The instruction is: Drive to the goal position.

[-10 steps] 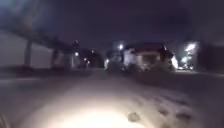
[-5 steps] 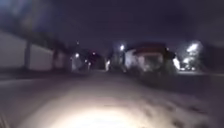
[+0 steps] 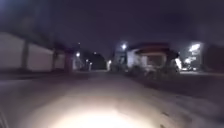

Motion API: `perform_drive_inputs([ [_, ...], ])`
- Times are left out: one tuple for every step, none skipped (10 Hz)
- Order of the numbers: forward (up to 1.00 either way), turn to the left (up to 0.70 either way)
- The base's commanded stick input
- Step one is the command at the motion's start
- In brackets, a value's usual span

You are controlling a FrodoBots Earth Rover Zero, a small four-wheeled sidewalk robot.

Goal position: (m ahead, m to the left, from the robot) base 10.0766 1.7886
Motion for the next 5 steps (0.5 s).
perform_drive_inputs([
  [0.85,0.00],
  [0.85,0.00],
  [0.85,0.00],
  [0.85,0.00],
  [0.72,0.00],
])
